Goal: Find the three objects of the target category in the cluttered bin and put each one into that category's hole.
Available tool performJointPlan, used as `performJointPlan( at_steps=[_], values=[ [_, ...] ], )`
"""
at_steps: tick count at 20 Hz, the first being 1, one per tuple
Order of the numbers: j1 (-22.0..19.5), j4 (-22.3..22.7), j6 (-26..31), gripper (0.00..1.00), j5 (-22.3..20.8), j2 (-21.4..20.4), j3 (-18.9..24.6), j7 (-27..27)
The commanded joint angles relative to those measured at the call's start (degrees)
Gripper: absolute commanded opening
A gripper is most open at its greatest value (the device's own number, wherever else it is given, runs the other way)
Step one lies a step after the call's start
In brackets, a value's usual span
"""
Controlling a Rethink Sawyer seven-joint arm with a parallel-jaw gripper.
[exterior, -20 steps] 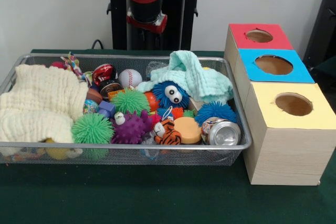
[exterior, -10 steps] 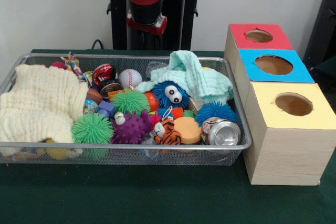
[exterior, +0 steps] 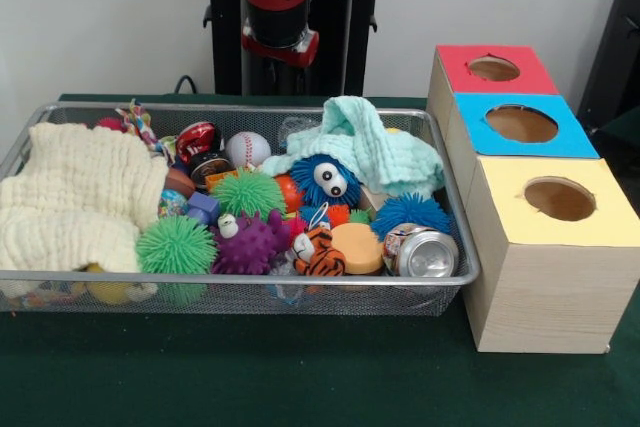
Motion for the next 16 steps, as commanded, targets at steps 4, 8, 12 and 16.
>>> performJointPlan(
  at_steps=[4,8,12,16],
  values=[
    [-0.8,-9.2,-2.3,1.0,-0.2,1.1,5.1,4.3],
    [-1.4,-10.5,-1.6,1.0,-0.6,1.6,5.6,3.1],
    [-1.5,-12.1,-1.0,1.0,-0.8,2.5,5.5,2.5],
    [-1.8,-13.9,-0.2,1.0,-1.9,3.4,6.1,0.9]
  ],
)
